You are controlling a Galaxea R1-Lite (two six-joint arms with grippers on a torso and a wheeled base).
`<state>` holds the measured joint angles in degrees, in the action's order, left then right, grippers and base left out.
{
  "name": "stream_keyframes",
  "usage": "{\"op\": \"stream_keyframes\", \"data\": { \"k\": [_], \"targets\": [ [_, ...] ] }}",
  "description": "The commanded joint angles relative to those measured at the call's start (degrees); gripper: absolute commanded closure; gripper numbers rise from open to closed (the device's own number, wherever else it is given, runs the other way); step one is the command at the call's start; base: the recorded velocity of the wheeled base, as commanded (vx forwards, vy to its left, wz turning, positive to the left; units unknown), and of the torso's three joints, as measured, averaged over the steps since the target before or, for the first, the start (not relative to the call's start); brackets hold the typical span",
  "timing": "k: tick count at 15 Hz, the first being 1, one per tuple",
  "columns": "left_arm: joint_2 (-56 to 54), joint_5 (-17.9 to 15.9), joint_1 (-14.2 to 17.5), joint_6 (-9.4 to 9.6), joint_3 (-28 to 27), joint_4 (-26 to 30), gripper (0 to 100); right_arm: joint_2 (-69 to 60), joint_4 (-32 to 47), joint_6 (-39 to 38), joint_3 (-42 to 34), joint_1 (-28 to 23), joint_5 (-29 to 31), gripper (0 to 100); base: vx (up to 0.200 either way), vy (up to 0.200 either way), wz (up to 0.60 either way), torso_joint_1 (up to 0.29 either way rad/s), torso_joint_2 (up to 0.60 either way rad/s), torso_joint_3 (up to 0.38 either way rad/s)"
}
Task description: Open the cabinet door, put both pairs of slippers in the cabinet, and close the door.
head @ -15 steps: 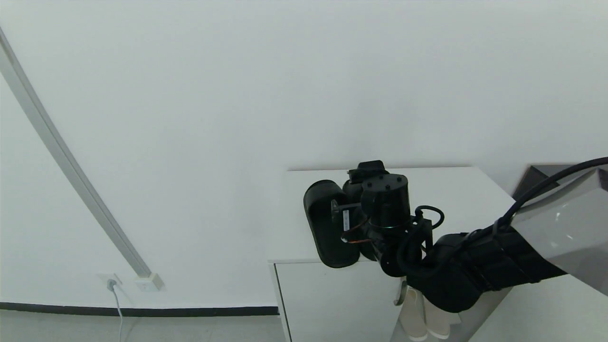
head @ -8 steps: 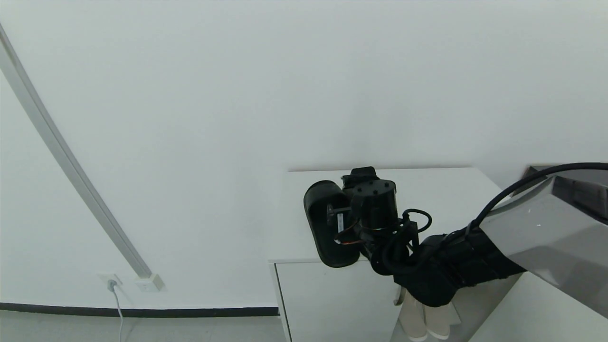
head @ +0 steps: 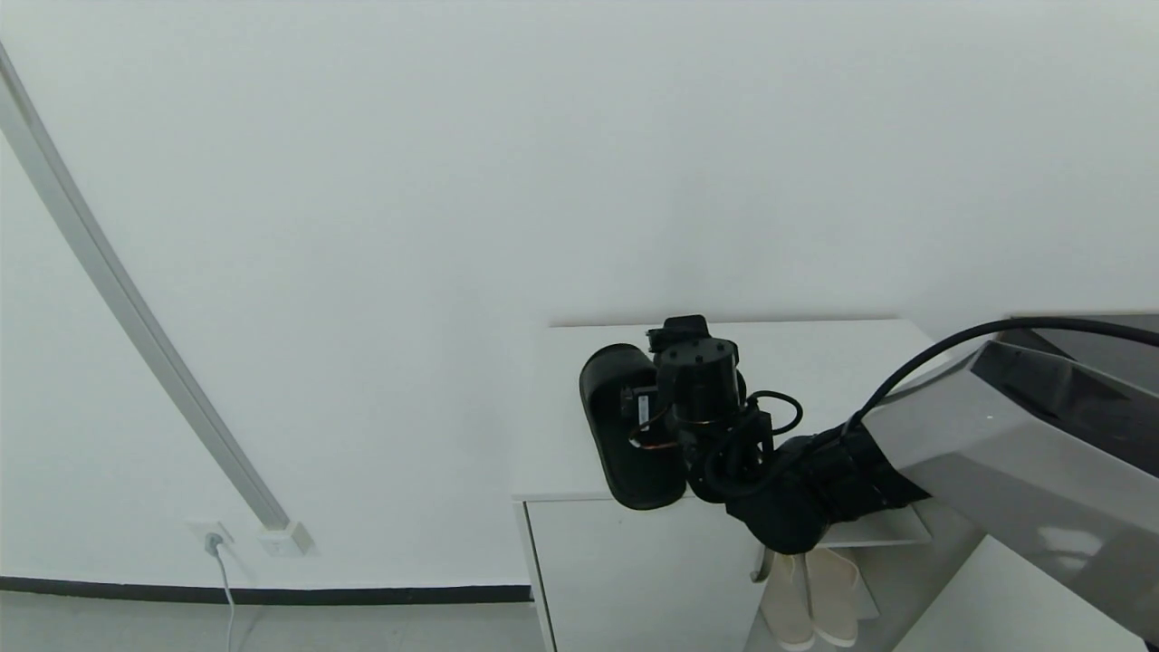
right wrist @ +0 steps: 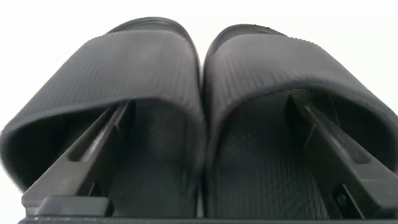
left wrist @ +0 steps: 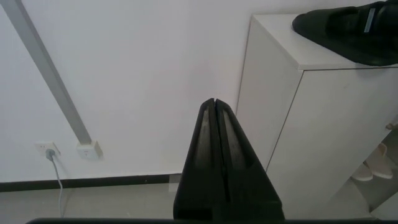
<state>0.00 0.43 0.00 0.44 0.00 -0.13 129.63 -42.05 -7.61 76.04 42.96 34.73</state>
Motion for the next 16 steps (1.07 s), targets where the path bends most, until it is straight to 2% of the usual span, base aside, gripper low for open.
{"op": "stream_keyframes", "data": {
  "k": [1, 2, 11, 16],
  "targets": [
    [0.09, 0.01, 0.0, 0.0, 0.0, -0.04, 100, 0.97, -0.05, -0.04, 0.6, -0.33, -0.01, 0, 0.0, 0.0, 0.0, 0.0, 0.0, 0.0],
    [0.09, 0.01, 0.0, 0.0, 0.0, -0.04, 100, 0.97, -0.05, -0.39, 0.6, -0.33, -0.01, 100, 0.0, 0.0, 0.0, 0.0, 0.0, 0.0],
    [0.09, 0.01, 0.0, 0.0, 0.0, -0.04, 100, -1.4, -0.67, -0.74, -1.25, -0.24, -0.01, 100, 0.0, 0.0, 0.0, 0.0, 0.0, 0.0],
    [0.09, 0.1, 0.0, 0.0, 0.0, -0.04, 100, -13.88, -5.77, -0.22, -16.54, -0.07, -7.13, 100, 0.0, 0.0, 0.0, 0.0, 0.0, 0.0]
  ]
}}
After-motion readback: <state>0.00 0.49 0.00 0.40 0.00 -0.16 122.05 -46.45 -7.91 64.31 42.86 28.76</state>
